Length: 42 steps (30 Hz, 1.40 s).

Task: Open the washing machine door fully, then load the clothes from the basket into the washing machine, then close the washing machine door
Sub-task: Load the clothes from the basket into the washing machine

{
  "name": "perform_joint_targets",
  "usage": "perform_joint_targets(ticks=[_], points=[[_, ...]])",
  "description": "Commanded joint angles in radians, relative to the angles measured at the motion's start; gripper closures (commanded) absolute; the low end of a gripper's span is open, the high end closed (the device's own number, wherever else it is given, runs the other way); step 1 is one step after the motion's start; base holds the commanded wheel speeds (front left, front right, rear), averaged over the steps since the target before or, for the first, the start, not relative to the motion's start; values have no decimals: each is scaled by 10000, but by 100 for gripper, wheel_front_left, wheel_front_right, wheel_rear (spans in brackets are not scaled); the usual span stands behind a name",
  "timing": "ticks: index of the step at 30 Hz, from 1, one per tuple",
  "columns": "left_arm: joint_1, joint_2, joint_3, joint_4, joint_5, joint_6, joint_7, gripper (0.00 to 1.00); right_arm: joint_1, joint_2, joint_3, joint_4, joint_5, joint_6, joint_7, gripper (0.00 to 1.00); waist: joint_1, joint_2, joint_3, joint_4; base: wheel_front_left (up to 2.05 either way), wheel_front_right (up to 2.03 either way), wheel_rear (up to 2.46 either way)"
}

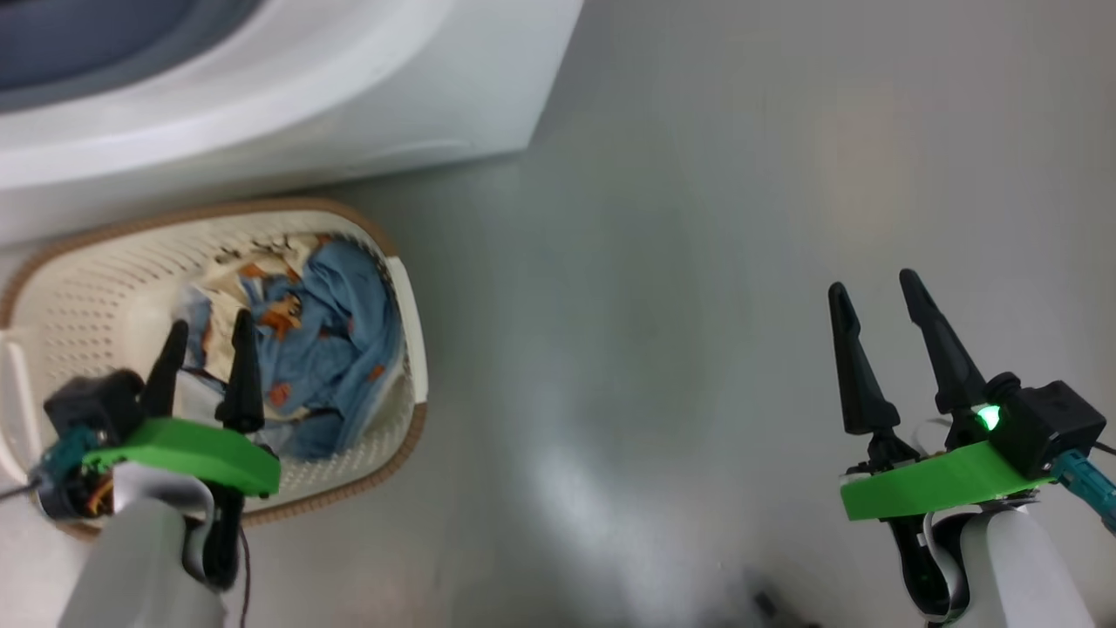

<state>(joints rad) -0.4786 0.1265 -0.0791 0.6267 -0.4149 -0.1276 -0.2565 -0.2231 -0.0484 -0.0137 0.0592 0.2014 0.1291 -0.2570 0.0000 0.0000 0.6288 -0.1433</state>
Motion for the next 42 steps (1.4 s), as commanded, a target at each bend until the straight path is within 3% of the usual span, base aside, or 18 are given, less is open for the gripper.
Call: perform_joint_targets(ticks=[1, 11, 24, 42], points=[[-404, 573, -161, 435, -278, -28, -52, 0, -8, -18, 220, -318, 203, 16, -48, 0, 0, 0, 1137, -362, 0, 0, 0], [-2007, 1510, -1774, 2074, -1409, -29, 329, 0, -221, -18, 290, -558, 402, 16, -48, 0, 0, 0, 2215, -469, 0, 0, 0], [-3641, 2034, -3247, 3703, -2668, -30, 1176, 0, -196, -18, 280, -840, 388, 16, -48, 0, 0, 0, 3095, -509, 0, 0, 0], [-5216, 2044, -4838, 5261, -2585, -30, 2014, 0, 401, -18, 146, -1186, 352, 16, -48, 0, 0, 0, 3548, -448, 0, 0, 0]])
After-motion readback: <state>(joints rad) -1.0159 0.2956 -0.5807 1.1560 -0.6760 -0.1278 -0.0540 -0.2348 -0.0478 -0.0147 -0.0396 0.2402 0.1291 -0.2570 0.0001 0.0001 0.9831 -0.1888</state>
